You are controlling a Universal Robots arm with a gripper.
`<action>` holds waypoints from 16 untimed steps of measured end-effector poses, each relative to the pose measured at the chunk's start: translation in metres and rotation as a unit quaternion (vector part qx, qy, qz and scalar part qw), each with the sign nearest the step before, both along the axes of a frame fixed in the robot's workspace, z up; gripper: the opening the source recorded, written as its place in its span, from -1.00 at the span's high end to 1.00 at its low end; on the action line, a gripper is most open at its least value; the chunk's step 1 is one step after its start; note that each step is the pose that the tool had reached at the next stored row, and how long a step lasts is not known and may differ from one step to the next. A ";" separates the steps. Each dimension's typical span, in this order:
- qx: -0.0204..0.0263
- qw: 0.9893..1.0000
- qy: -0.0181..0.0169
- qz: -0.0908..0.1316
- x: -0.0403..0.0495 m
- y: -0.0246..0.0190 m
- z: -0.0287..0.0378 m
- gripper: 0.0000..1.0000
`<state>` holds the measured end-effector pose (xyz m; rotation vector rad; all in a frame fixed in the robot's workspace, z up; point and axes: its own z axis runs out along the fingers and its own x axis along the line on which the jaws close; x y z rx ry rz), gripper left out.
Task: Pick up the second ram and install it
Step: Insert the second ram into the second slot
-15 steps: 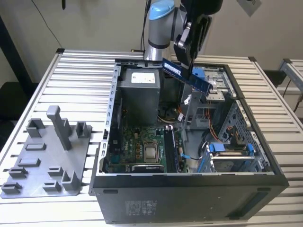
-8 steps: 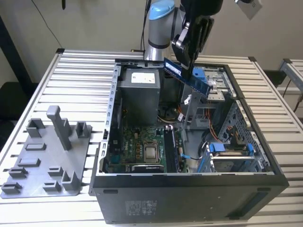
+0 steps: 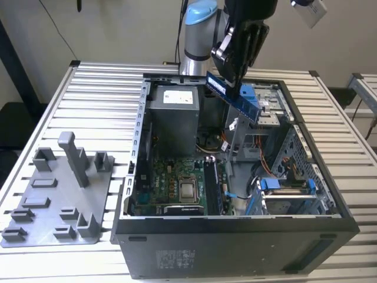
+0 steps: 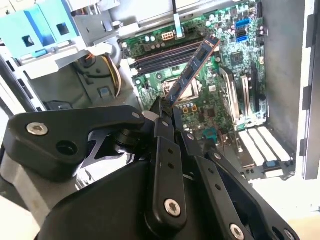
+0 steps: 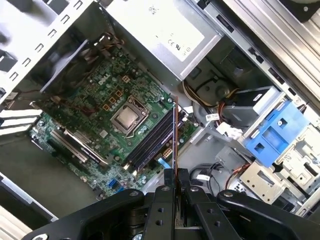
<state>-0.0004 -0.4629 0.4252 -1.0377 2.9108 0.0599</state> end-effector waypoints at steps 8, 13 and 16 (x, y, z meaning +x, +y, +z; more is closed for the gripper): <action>0.000 0.998 0.000 -0.071 0.0000 0.0000 -0.0006 0.73; 0.000 0.994 0.000 -0.107 0.0000 0.0000 -0.0009 0.73; 0.000 0.992 0.000 -0.128 0.0000 0.0000 -0.0010 0.73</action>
